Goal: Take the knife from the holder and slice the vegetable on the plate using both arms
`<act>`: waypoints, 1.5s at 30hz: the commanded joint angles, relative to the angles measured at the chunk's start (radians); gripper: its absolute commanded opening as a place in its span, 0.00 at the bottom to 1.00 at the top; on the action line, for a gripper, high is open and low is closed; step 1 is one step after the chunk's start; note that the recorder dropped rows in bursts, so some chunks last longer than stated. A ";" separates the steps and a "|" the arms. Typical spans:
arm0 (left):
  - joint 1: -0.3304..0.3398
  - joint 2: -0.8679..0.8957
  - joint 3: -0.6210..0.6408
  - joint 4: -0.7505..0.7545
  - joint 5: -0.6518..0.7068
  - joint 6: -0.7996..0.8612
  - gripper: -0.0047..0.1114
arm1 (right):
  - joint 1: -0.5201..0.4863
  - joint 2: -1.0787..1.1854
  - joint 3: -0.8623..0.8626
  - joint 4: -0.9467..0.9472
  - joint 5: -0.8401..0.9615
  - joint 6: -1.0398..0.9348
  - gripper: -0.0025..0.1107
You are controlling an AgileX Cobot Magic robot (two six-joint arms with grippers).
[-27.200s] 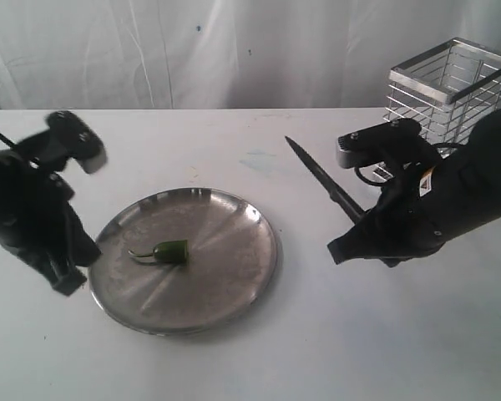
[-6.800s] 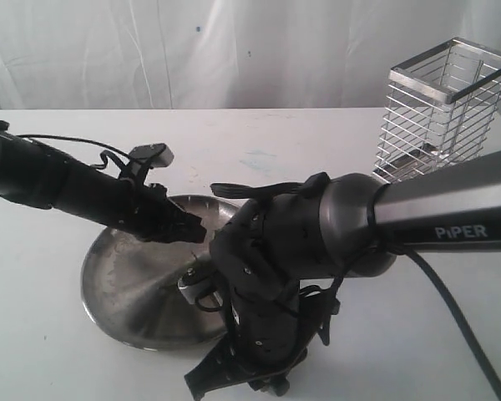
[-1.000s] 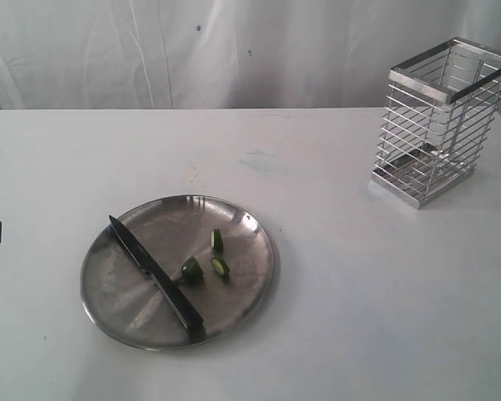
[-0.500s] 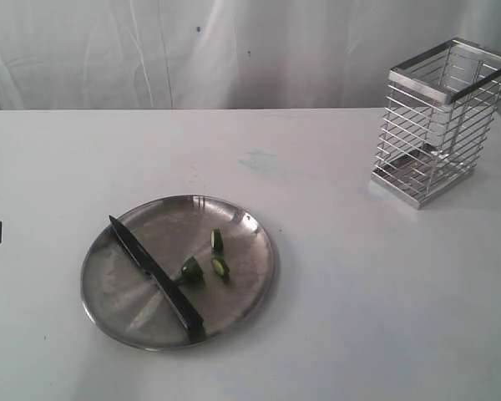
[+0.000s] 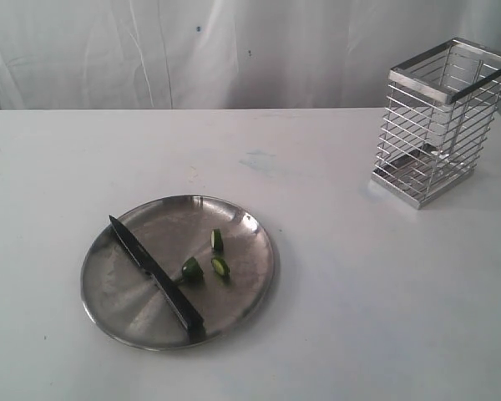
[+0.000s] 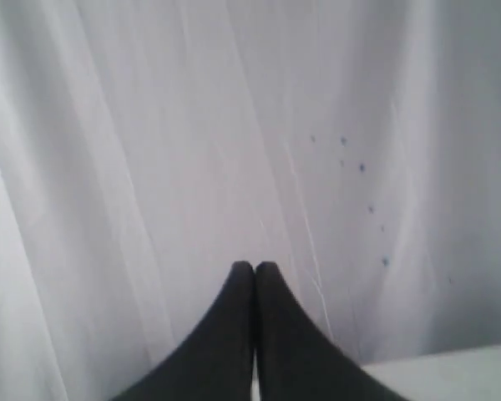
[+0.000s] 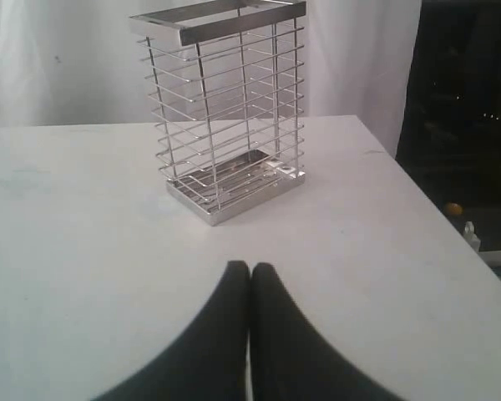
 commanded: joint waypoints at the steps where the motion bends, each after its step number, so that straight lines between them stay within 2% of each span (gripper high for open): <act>1: 0.004 -0.091 0.002 -0.007 -0.111 -0.001 0.04 | -0.007 -0.006 0.005 0.002 0.002 0.005 0.02; 4: 0.004 -0.094 0.004 0.030 -0.196 -0.001 0.04 | -0.007 -0.006 0.005 0.002 0.002 0.005 0.02; 7: 0.004 -0.092 0.004 0.203 -0.241 -0.001 0.04 | -0.007 -0.006 0.005 0.002 0.002 0.005 0.02; 10: 0.004 -0.092 0.004 0.436 -0.207 -0.006 0.04 | -0.007 -0.006 0.005 0.002 0.002 0.005 0.02; 13: 0.004 -0.094 0.006 0.647 -0.051 -0.057 0.04 | -0.007 -0.006 0.005 0.002 0.002 0.005 0.02; 15: 0.004 -0.096 0.006 0.930 0.139 -0.239 0.04 | -0.007 -0.006 0.005 0.002 0.002 0.005 0.02; 17: 0.004 -0.096 0.028 1.044 0.267 -0.451 0.04 | -0.007 -0.006 0.005 0.002 0.002 0.005 0.02; 20: 0.002 -0.129 0.109 0.998 0.290 -0.725 0.04 | -0.007 -0.006 0.005 0.002 0.002 0.005 0.02; 23: 0.002 -0.155 0.215 0.990 0.337 -0.866 0.04 | -0.007 -0.006 0.005 0.002 0.002 0.005 0.02; 25: 0.002 -0.155 0.288 0.958 0.331 -0.901 0.04 | -0.007 -0.006 0.005 0.002 0.002 0.005 0.02; 29: -0.005 -0.155 0.386 0.796 0.321 -0.903 0.04 | -0.007 -0.006 0.005 0.002 0.002 0.005 0.02; 31: -0.030 -0.155 0.386 0.751 0.356 -0.905 0.04 | -0.007 -0.006 0.005 0.002 0.002 0.005 0.02; 33: -0.060 -0.155 0.386 0.725 0.505 -0.907 0.04 | -0.007 -0.006 0.005 0.002 0.002 0.005 0.02; 34: -0.077 -0.155 0.386 0.711 0.537 -0.912 0.04 | -0.007 -0.006 0.005 0.002 0.002 0.005 0.02; 37: -0.106 -0.155 0.386 0.711 0.537 -0.984 0.04 | -0.007 -0.006 0.005 0.002 0.002 0.005 0.02; 41: -0.106 -0.155 0.386 0.711 0.537 -1.115 0.04 | -0.007 -0.006 0.005 0.002 0.002 0.005 0.02; 45: -0.106 -0.155 0.386 0.711 0.537 -1.109 0.04 | -0.007 -0.006 0.005 0.002 0.002 0.005 0.02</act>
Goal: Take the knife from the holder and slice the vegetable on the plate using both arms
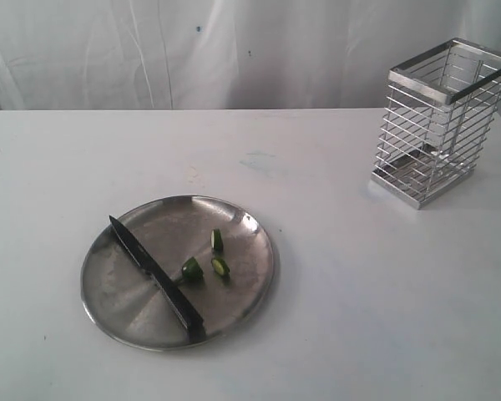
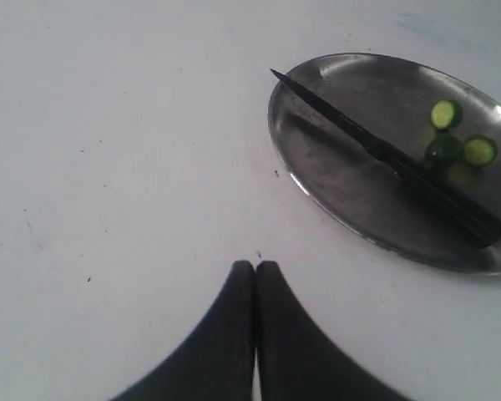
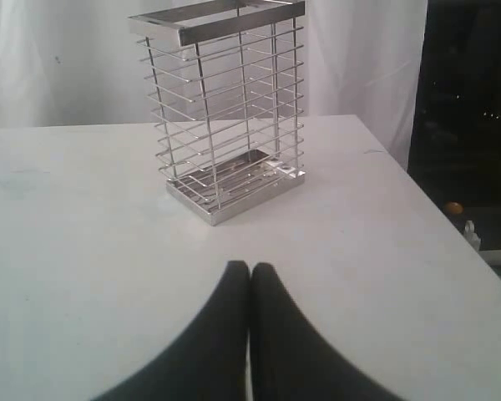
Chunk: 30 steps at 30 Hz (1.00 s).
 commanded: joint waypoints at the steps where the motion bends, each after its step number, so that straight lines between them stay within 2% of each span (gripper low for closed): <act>1: -0.007 -0.004 0.003 -0.015 0.005 0.021 0.04 | -0.007 -0.006 0.005 -0.003 0.002 0.005 0.02; 3: -0.007 -0.004 0.003 -0.015 0.005 0.093 0.04 | -0.007 -0.006 0.005 -0.003 0.002 0.005 0.02; 14: -0.007 -0.004 0.003 0.005 0.005 0.165 0.04 | -0.007 -0.006 0.005 -0.003 0.002 0.005 0.02; 30: -0.007 -0.004 0.003 0.005 0.001 0.170 0.04 | -0.007 -0.006 0.005 -0.003 0.002 0.005 0.02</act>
